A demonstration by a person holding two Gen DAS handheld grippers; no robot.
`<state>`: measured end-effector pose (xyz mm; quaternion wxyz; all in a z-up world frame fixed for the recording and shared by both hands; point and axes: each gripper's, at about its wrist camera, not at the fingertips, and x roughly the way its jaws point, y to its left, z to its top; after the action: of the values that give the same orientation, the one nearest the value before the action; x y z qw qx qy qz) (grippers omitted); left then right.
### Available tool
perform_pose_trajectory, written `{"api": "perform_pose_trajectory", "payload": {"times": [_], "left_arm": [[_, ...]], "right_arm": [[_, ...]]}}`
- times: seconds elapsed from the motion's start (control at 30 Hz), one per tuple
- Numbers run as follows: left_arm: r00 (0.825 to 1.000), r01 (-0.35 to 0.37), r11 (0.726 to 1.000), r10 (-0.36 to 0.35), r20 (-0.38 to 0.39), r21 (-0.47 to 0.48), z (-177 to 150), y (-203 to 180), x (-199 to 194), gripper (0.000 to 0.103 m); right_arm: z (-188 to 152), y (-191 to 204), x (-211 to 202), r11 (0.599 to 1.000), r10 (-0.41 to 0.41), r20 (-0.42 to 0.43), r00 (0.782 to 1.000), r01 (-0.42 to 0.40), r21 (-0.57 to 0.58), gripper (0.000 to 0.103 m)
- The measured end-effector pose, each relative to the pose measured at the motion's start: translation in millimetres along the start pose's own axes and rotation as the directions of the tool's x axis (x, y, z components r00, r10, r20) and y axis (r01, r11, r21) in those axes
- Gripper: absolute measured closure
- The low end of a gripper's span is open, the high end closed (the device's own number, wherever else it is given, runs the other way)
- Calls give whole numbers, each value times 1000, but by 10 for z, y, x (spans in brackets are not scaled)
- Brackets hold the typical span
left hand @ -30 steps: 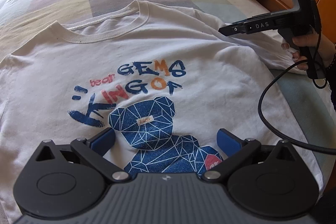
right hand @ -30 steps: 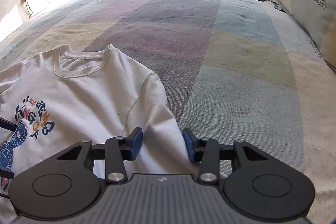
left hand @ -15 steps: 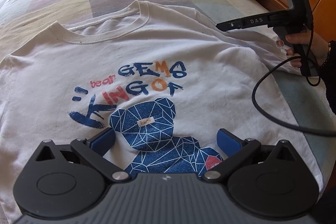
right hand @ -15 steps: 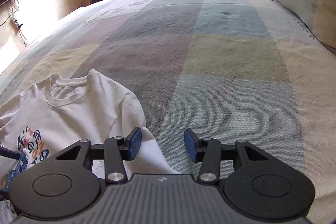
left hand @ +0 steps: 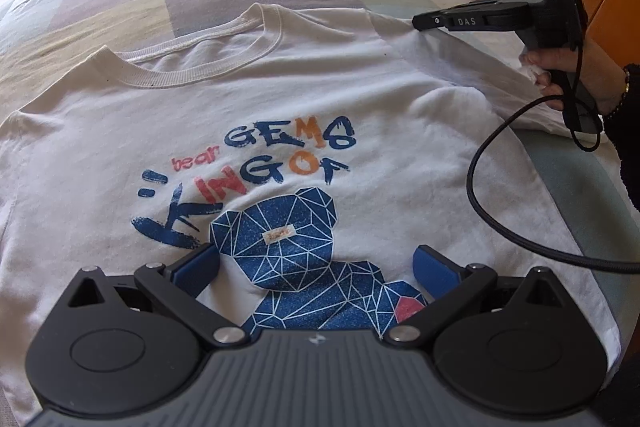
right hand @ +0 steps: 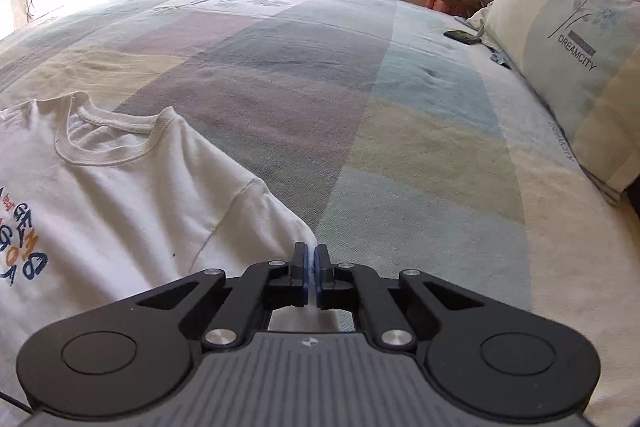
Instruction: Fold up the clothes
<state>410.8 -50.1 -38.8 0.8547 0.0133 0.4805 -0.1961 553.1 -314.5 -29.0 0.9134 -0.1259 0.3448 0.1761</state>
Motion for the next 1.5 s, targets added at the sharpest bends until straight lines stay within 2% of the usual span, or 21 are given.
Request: {"api": "perform_pose_trajectory", "payload": {"times": [0.1, 0.13, 0.27, 0.43, 0.5, 0.6, 0.67, 0.7, 0.77, 0.83, 0.97, 1.07, 1.13, 1.3, 1.4, 1.5], "left_arm": [[1000, 1, 1000, -1, 0, -2, 6, -1, 0, 1], [1000, 1, 1000, -1, 1, -2, 7, -1, 1, 1], [1000, 2, 1000, -2, 2, -2, 8, 5, 1, 1], [1000, 5, 1000, -5, 8, -5, 6, 16, -1, 1], [1000, 3, 1000, -3, 9, -4, 8, 17, 1, 1], [1000, 0, 1000, 0, 14, -3, 1, 14, -6, 1], [1000, 0, 1000, 0, 15, -2, -2, 13, -11, 1], [1000, 2, 1000, -2, 15, -1, -4, 15, -16, 1], [1000, 5, 1000, -5, 15, -1, -10, 19, -25, 1], [1000, 5, 1000, -5, 17, -6, -12, 19, -23, 1], [1000, -10, 1000, 10, 13, 5, -4, -16, -3, 1], [1000, -15, 1000, 15, 11, 10, -1, -22, 6, 1], [1000, -19, 1000, 19, 8, 11, 2, -27, 7, 1], [999, -36, 999, 36, -3, 18, 14, -53, 19, 1], [999, -51, 998, 51, -12, 27, 24, -77, 34, 1], [999, -50, 999, 50, -11, 22, 19, -70, 30, 1]], "right_arm": [[115, -93, 7, 999, -10, 18, 1000, 9, 42, 96], [140, -109, 14, 999, 3, 18, 1000, -4, 43, 91], [214, -70, 71, 996, 91, 18, 996, -92, 22, 76], [286, 88, 299, 975, 219, -47, 974, -217, 46, 75], [306, 179, 446, 977, 212, -91, 973, -208, 53, 75], [369, 246, 595, 983, 178, -78, 981, -174, 50, 70], [439, 213, 697, 984, 163, -71, 984, -157, 85, 60], [470, 167, 711, 979, 174, -69, 982, -165, 121, 60], [511, 60, 637, 967, 193, -58, 980, -180, 179, 60], [491, -67, 399, 965, 181, -11, 983, -176, 197, 58], [260, -472, -144, 971, 83, 22, 996, -86, 223, 56], [-44, -847, -425, 974, -22, -31, 999, 29, 226, 56], [-263, -1047, -532, 974, -57, -88, 994, 75, 214, 56], [-757, -1246, -736, 982, -13, -173, 985, 45, 183, 52], [-908, -1213, -726, 988, -44, -206, 978, 73, 135, 51], [-967, -1168, -718, 993, -48, -206, 977, 68, 94, 51]]}}
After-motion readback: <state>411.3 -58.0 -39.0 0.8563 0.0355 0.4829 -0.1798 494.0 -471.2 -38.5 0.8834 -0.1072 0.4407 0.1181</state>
